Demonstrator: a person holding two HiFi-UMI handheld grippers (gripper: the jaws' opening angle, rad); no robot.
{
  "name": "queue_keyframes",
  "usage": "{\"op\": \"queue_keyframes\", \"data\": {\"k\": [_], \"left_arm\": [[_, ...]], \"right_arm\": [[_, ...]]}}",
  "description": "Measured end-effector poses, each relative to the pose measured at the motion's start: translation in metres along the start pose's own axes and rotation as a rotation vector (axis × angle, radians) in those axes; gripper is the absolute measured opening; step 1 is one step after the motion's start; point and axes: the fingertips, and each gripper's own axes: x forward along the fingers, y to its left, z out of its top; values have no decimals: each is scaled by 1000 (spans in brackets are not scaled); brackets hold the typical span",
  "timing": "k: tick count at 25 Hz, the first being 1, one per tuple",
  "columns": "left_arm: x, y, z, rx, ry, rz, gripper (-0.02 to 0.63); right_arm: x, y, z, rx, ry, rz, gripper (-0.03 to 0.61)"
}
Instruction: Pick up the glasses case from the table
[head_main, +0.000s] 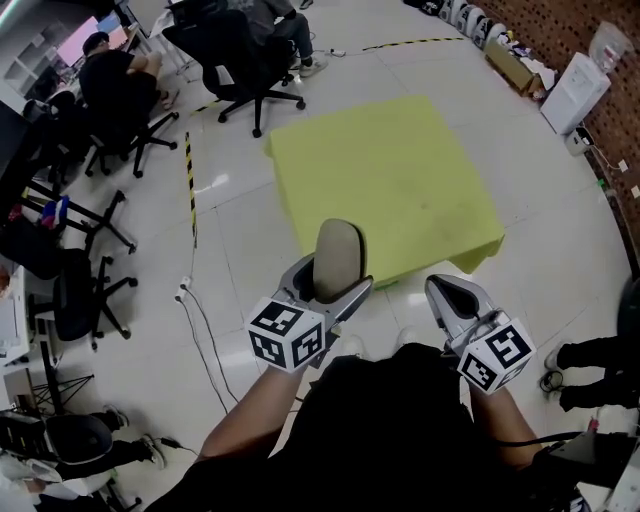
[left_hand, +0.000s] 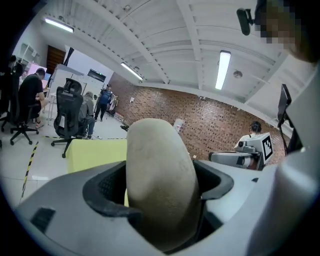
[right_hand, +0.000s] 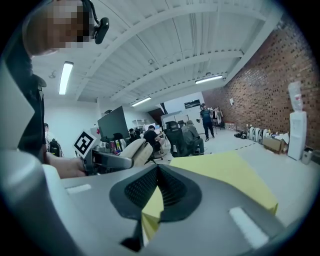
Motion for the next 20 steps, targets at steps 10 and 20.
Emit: {"op": "queue_keyframes", "data": {"k": [10,20], "left_arm": [[-35,-63,19,8,-116,40,411],[-41,-151,-16,12,-129,72,411]], "right_arm": [[-47,10,9,-65,-20,58,3],[-125,5,-18,-71,-10,110,2]]}}
